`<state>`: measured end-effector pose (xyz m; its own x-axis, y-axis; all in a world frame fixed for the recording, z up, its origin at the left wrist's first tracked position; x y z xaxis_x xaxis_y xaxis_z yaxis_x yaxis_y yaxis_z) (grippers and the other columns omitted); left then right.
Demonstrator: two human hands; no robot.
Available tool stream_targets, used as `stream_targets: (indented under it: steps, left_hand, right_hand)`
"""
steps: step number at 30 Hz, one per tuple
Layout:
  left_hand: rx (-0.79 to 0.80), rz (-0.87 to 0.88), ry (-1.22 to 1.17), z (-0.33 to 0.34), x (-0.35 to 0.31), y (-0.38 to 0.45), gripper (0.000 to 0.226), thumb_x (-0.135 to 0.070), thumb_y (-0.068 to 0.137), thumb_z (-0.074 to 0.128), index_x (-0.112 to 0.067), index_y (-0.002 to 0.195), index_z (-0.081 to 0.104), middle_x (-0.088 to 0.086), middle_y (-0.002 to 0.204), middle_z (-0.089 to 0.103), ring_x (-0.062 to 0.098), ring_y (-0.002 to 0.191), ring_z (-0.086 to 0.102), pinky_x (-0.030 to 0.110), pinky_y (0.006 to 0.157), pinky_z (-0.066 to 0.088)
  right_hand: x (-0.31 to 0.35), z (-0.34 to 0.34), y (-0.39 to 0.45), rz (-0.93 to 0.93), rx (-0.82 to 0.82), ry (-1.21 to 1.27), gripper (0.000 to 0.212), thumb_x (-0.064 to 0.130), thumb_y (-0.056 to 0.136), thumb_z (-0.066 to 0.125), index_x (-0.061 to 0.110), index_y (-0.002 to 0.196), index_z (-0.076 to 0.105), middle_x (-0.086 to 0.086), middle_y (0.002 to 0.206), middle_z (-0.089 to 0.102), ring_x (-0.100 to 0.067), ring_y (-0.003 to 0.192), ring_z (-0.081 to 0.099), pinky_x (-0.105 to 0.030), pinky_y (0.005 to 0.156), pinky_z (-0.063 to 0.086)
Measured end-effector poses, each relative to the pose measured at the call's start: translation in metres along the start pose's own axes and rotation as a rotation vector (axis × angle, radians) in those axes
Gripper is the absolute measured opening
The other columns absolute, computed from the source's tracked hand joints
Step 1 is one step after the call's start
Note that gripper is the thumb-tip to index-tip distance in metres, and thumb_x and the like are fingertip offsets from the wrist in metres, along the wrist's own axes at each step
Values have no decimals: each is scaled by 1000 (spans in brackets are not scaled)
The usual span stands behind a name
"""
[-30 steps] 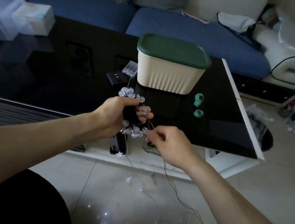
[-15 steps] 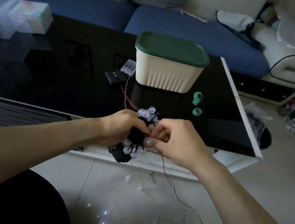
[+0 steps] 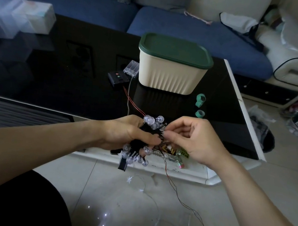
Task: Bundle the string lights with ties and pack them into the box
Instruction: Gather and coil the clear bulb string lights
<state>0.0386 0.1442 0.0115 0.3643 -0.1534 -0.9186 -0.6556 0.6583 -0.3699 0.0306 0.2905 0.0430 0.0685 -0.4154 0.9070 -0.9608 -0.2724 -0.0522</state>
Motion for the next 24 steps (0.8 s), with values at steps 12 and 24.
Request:
stream_targets:
  steps: [12,24]
  left_hand:
    - [86,-65,-138,8,8,4,21,-2,91,49,-6,77,64,9,70,57,21,63,53,30,64,49]
    - [88,-92,10,-1,13,5,22,-10,99,50,-4,79,55,9,69,51,19,60,53,29,63,47]
  right_hand:
    - [4,7,1,-53,10,-145,13,18,79,85,25,80,74,10,76,74,-3,68,69,-16,64,50]
    - [1,2,-2,-20,55,-156,19,14,76,87,23,89,76,8,85,77,-4,79,73,-23,74,58]
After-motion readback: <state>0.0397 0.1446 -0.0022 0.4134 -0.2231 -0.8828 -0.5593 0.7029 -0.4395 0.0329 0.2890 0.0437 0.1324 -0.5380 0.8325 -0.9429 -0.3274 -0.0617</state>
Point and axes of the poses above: each hand's wrist, its own y-axis towards the middle knuckle, its own z-axis out of the palm, x = y × z, the point moved 7 cm from there along y, towards the middle knuckle
